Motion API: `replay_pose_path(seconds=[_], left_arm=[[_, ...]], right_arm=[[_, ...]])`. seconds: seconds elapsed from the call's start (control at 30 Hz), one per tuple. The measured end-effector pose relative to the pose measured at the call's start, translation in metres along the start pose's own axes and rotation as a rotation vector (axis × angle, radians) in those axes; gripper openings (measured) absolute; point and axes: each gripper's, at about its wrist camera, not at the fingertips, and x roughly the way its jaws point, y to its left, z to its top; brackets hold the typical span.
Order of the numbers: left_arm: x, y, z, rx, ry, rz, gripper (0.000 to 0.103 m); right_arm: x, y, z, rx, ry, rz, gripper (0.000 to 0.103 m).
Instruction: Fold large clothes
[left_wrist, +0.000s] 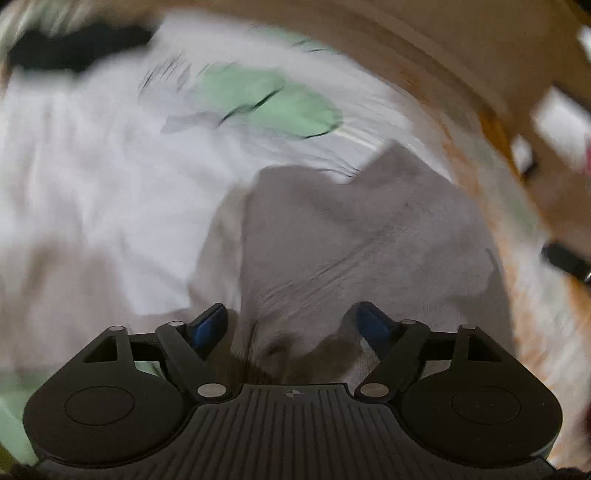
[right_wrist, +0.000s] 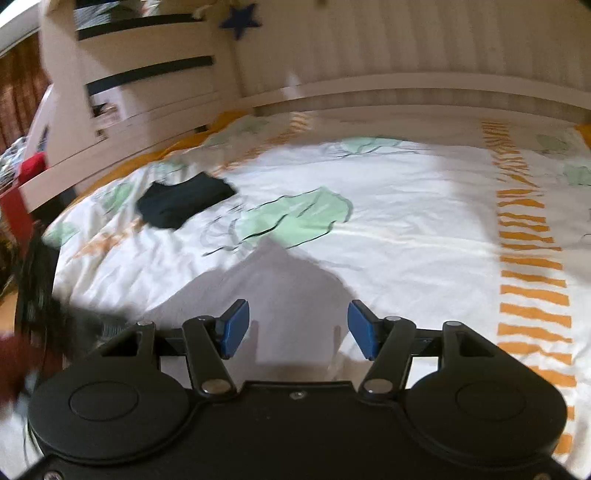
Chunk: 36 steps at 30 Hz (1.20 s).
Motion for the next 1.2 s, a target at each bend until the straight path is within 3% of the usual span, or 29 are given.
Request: replay_pose_path(seconds=[0.2, 0.33, 0.37, 0.53, 0.73, 0.87, 1.07, 1.2], left_arm=[[-0.005, -0.001, -0.003, 0.037, -0.006, 0.002, 0.079], [-0.007, 0.000, -0.003, 0.031, -0.003, 0.004, 0.079], [-0.007, -0.001, -0.002, 0.033, -0.004, 0.006, 0.079], [-0.013, 0.000, 0.000, 0.031, -0.004, -0.019, 0.078], [-0.028, 0.003, -0.004, 0.052, 0.027, -0.015, 0.078], [-0.025, 0.012, -0.012, 0.027, 0.106, -0.063, 0.078], [-0.012, 0.016, -0.014, -0.001, 0.152, -0.146, 0.079], [-0.005, 0.018, -0.010, -0.028, 0.159, -0.192, 0.080]], right_arm=[[0.040, -0.005, 0.013, 0.044, 0.021, -0.057, 0.067], [0.095, 0.004, -0.005, -0.018, 0.199, -0.123, 0.071], [0.104, 0.008, -0.011, -0.042, 0.205, -0.157, 0.073], [0.102, 0.000, -0.007, -0.019, 0.216, -0.146, 0.076], [0.060, -0.036, -0.007, 0.198, 0.195, 0.006, 0.082], [0.047, -0.057, -0.026, 0.310, 0.257, 0.146, 0.090], [0.061, -0.081, -0.056, 0.532, 0.282, 0.334, 0.092], [0.083, -0.085, -0.064, 0.607, 0.252, 0.415, 0.092]])
